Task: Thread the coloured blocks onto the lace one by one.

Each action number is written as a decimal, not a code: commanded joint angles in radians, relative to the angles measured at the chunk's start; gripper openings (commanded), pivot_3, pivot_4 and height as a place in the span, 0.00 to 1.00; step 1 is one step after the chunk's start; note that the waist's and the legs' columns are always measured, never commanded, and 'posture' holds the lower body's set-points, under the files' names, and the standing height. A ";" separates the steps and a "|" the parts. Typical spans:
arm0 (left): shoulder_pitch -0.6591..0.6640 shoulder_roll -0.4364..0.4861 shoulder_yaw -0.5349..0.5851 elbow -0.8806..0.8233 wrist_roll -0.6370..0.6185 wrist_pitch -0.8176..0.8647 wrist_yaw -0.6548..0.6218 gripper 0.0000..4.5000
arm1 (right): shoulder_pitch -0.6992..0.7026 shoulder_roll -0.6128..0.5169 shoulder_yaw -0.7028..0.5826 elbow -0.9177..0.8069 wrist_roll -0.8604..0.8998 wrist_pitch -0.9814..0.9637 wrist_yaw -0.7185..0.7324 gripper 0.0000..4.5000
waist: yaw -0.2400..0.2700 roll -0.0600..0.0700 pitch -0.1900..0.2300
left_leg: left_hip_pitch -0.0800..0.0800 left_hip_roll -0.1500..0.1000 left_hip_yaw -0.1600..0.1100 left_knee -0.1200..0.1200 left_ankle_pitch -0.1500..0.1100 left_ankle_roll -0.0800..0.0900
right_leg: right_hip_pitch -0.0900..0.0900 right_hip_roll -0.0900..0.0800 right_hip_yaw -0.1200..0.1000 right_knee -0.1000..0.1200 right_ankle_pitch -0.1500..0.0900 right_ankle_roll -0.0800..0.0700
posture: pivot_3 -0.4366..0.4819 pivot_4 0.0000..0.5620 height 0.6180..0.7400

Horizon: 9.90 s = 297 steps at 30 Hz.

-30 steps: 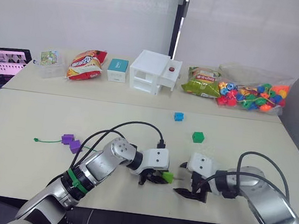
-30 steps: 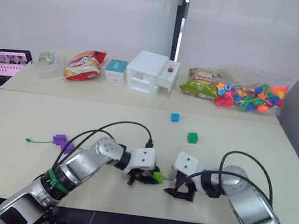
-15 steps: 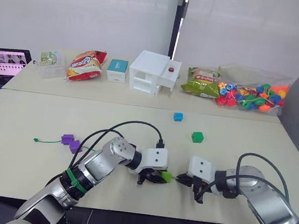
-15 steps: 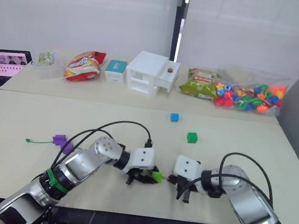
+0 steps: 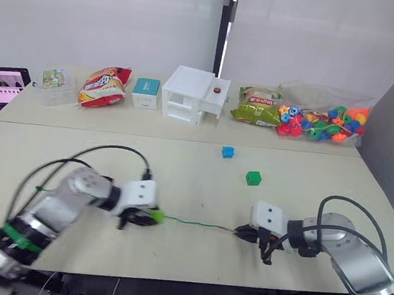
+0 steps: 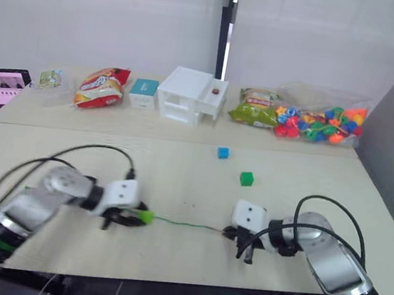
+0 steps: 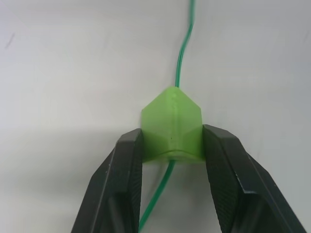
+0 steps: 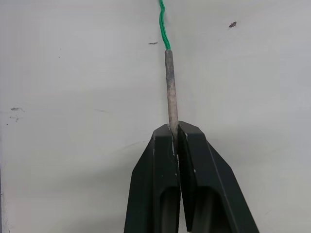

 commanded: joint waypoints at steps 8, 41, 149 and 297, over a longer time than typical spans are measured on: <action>0.082 0.206 0.076 0.396 0.149 -0.322 0.024 0.29 | -0.056 0.023 -0.004 0.006 0.005 -0.009 0.009 0.00 | -0.006 0.002 -0.001 | 0.001 0.000 0.002 -0.001 0.000 0.000 | 0.000 0.000 0.000 0.000 0.000 0.000 | 0.48 0.27 1.00; -0.084 -0.296 -0.101 -0.082 -0.070 0.061 0.086 0.73 | -0.294 0.255 0.233 0.006 -0.084 0.259 -0.099 0.00 | 0.005 -0.002 0.002 | -0.003 -0.001 0.001 0.002 0.000 0.000 | -0.004 -0.002 -0.001 0.005 0.000 0.000 | 0.48 0.27 1.00; -0.084 -0.256 -0.032 -0.116 -0.079 0.158 0.040 0.00 | 0.115 0.309 -0.276 -0.447 0.369 0.543 -0.407 1.00 | 0.004 0.000 0.001 | -0.003 -0.002 0.001 0.001 0.000 0.000 | 0.000 -0.002 0.000 -0.002 0.000 0.000 | 0.48 0.27 1.00; -0.154 -0.235 -0.140 -0.155 -0.114 0.262 0.016 0.95 | -0.266 0.270 0.259 0.057 -0.166 0.208 -0.018 0.27 | 0.003 -0.001 0.001 | -0.005 -0.002 0.000 0.002 0.000 0.000 | -0.003 -0.001 -0.001 0.001 0.001 0.000 | 0.48 0.27 1.00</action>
